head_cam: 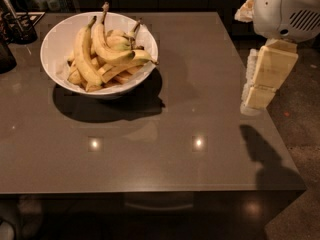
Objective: Pick banana from white bowl
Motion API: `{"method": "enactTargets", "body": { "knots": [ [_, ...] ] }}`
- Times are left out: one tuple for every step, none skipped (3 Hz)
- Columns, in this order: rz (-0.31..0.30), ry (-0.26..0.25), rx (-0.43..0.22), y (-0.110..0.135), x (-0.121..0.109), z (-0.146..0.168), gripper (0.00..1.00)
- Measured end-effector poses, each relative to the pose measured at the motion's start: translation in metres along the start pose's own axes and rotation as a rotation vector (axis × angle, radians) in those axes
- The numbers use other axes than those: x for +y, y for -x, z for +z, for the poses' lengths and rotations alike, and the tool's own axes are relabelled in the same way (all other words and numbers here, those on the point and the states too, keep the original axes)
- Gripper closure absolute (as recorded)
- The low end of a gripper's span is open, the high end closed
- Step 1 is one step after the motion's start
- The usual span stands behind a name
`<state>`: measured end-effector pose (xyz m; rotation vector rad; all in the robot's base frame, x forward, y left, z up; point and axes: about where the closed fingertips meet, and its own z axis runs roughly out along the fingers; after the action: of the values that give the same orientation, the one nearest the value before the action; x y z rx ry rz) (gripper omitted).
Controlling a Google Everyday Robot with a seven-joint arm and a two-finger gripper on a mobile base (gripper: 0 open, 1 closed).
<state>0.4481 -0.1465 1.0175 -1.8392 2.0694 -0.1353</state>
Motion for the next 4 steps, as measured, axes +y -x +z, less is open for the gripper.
{"method": "enactTargets", "body": {
  "knots": [
    [0.010, -0.028, 0.003, 0.016, -0.003, 0.007, 0.00],
    [0.016, -0.074, 0.047, 0.057, -0.017, 0.026, 0.00],
    [0.072, -0.109, 0.115, 0.081, -0.039, 0.042, 0.00],
    [0.089, -0.133, 0.120, 0.085, -0.043, 0.040, 0.00]
  ]
}}
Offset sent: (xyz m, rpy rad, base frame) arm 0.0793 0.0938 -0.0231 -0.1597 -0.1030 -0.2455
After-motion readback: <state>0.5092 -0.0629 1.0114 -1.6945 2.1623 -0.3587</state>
